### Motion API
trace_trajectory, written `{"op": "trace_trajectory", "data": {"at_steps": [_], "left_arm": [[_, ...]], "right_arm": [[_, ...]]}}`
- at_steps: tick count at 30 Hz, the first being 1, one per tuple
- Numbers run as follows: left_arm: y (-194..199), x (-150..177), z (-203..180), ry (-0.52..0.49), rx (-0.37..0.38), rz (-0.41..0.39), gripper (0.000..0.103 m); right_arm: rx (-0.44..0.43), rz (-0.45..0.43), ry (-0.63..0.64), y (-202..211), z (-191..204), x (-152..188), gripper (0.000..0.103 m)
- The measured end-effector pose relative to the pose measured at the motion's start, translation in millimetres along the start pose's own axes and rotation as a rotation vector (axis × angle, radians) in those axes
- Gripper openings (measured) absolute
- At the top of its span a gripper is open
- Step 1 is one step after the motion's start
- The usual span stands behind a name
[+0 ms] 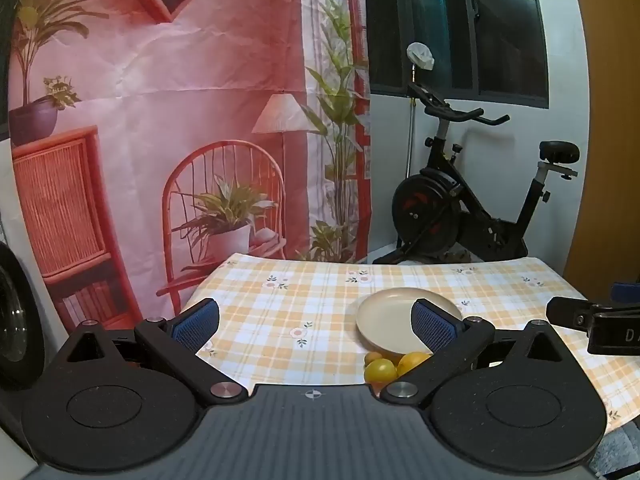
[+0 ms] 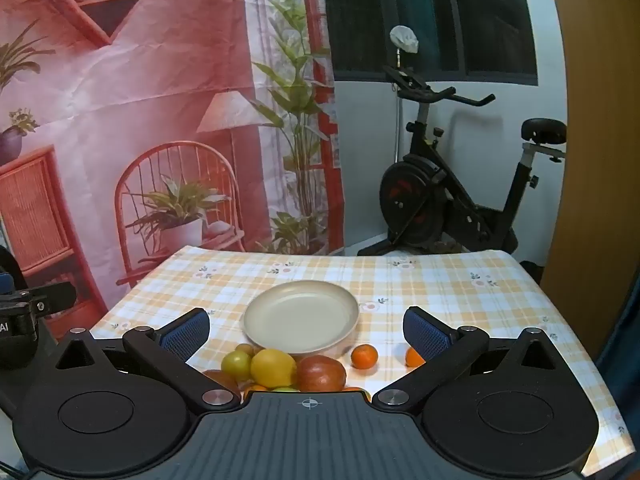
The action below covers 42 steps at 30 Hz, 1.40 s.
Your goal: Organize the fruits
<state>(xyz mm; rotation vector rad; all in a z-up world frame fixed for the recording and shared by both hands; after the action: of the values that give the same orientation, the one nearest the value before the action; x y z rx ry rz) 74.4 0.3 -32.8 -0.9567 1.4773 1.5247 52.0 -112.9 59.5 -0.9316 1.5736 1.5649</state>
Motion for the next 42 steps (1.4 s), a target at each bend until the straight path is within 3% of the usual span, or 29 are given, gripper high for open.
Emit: {"op": "trace_trajectory", "data": {"at_steps": [9, 42], "left_arm": [[5, -3, -4, -0.013, -0.007, -0.042, 0.103], [7, -1, -3, -0.006, -0.004, -0.04, 0.103]], "right_arm": [[-0.001, 0.01, -0.002, -1, 1, 3, 0.103], [-0.002, 0.012, -0.004, -1, -1, 3, 0.103]]}}
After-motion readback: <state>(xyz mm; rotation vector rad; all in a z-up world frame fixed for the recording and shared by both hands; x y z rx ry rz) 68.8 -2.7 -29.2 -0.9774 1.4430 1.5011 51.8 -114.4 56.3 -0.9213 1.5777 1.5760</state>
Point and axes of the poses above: each gripper's, at about its wrist camera, not at the fingertips, and y roughly against the way its jaws point, z to its left, x to its underside, the point moved 8 cm from there along -y, roughly the way its jaws point, and after that the axes turned 3 degrees about y, right-handed, at the moved point
